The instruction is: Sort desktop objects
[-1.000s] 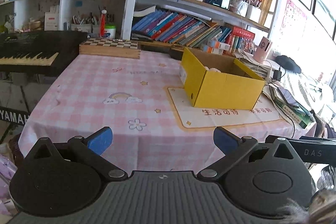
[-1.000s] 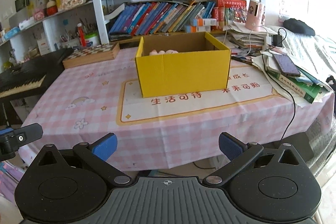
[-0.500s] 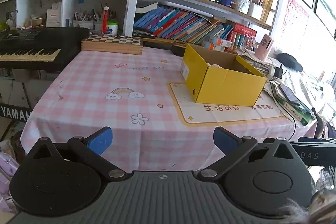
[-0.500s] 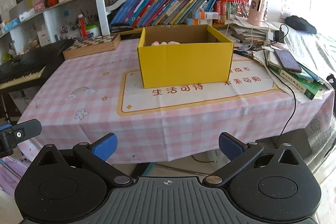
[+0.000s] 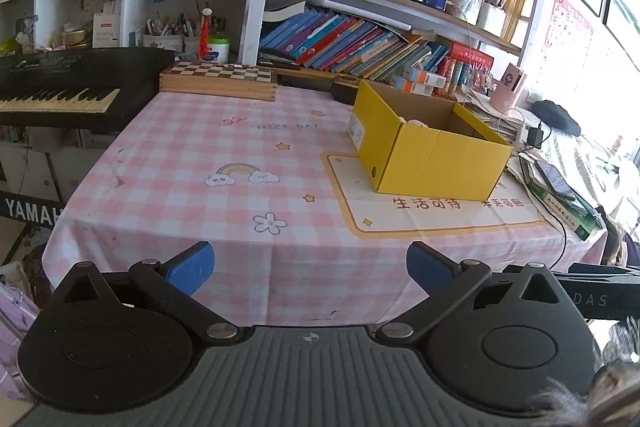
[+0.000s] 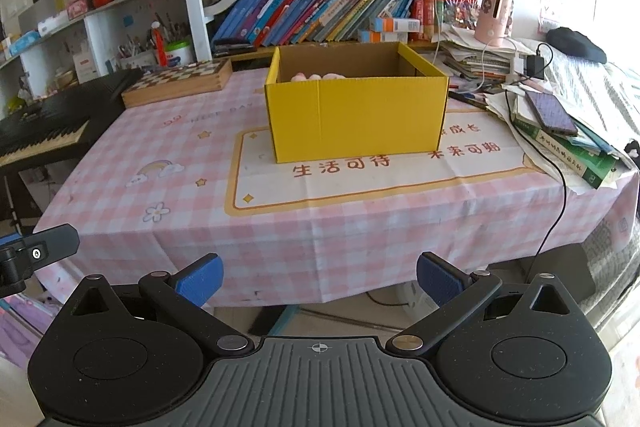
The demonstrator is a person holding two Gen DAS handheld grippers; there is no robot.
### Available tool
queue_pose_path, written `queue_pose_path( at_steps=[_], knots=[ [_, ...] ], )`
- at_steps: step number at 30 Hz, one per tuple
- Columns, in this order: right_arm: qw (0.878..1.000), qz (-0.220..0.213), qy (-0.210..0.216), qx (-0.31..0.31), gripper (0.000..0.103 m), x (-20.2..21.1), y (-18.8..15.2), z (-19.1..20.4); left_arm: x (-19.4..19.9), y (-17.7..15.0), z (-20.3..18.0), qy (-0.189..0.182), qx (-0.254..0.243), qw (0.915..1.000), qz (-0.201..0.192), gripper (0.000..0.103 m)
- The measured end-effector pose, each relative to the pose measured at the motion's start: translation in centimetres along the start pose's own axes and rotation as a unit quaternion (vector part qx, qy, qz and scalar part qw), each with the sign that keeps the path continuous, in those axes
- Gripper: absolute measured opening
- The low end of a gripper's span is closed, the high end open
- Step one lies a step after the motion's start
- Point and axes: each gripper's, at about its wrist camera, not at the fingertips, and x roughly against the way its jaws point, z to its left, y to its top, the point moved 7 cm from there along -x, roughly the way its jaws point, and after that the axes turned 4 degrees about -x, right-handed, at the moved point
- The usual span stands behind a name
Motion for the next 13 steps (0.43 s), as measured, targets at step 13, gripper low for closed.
queue_pose_path(
  at_steps=[13],
  knots=[
    [1.0,0.011,-0.004,-0.009,0.103,-0.5,-0.22,-0.2,-0.51,-0.14,0.07,0.003,-0.002,0.9999,0.012,0.103]
  ],
)
